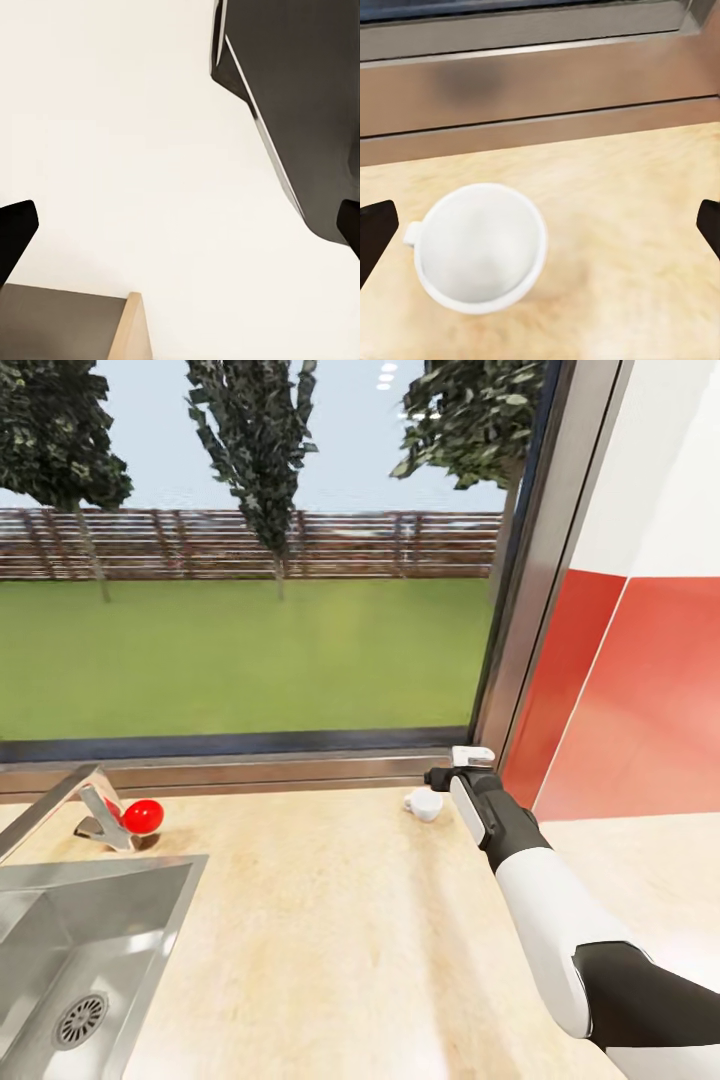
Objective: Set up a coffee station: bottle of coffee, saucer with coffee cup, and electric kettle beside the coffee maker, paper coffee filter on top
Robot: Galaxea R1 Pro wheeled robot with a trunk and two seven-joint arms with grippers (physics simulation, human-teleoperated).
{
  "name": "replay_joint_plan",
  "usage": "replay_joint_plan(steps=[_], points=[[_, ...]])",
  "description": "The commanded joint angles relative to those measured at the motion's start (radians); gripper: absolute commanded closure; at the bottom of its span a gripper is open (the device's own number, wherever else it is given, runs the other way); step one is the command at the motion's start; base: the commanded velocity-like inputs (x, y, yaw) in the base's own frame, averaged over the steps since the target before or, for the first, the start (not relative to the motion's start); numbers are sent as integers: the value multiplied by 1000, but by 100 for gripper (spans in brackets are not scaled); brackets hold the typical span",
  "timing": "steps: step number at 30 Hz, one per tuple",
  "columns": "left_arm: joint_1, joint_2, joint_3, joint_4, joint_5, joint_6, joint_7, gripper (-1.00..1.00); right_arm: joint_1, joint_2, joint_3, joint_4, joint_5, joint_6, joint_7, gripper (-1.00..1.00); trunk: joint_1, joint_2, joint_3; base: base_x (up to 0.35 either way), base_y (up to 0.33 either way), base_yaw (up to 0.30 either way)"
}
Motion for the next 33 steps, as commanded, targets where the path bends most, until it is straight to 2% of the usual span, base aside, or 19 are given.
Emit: replay_joint_plan(steps=[1,15,33], points=[[0,0,7,-1,-11,-3,2,-100,-1,0,4,-1,-10,3,-9,-100,1,-2,-3,0,0,0],[0,0,7,-1,-11,-3,2,-100,-1,0,4,-1,-10,3,-9,-100,1,-2,-24,0,0,-44],[0,0,7,-1,-11,-3,2,-100,-1,0,4,-1,-10,3,-9,-100,1,-2,-26,0,0,-13]])
